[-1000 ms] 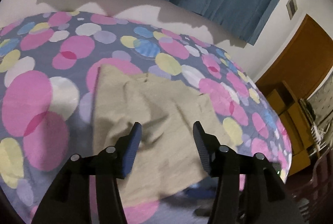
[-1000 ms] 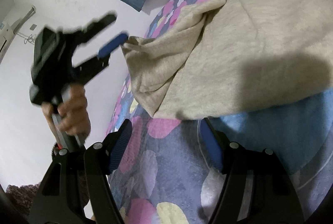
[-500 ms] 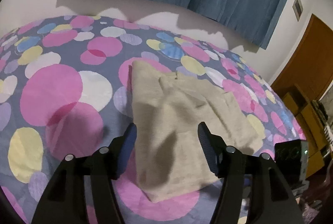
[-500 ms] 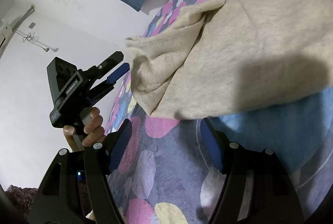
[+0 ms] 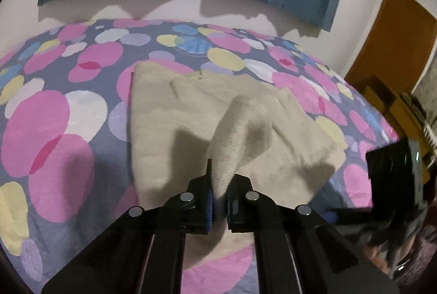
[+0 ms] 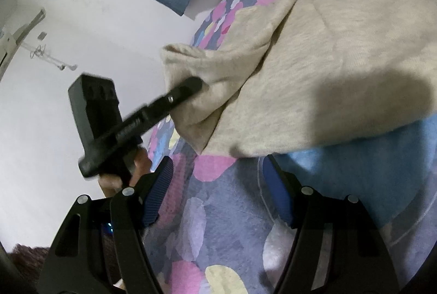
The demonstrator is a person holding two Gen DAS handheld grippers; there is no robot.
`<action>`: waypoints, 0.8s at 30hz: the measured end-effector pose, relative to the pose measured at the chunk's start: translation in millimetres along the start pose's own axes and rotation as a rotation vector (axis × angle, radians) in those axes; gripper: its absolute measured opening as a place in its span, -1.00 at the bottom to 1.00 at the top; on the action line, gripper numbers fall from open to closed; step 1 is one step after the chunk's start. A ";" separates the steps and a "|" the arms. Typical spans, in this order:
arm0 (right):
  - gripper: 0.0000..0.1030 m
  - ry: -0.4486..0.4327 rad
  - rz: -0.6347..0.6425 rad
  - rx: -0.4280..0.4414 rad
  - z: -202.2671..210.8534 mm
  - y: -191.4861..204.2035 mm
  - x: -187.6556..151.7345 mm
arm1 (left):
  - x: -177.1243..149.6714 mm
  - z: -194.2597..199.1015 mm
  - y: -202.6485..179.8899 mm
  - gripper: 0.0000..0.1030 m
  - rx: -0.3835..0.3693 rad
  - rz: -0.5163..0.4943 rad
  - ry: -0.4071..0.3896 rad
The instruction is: Fold small clothes
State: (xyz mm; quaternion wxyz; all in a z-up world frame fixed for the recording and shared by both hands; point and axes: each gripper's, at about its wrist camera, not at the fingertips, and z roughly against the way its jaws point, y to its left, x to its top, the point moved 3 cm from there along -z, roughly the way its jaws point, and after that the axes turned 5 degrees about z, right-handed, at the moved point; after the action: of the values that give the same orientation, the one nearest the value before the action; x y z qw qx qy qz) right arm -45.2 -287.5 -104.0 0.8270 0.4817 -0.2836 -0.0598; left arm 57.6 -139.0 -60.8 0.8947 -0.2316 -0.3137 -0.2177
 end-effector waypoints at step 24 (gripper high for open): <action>0.32 0.043 -0.171 -0.106 -66.5 -52.2 144.3 | -17.4 -22.8 -1.3 -0.70 -0.038 0.063 -0.004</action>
State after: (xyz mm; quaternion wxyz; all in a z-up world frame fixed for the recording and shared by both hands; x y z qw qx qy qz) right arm 119.0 -318.1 -113.0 0.8490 0.4612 -0.2199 -0.1348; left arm 55.1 -148.3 -87.8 0.8959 -0.2587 -0.3041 -0.1947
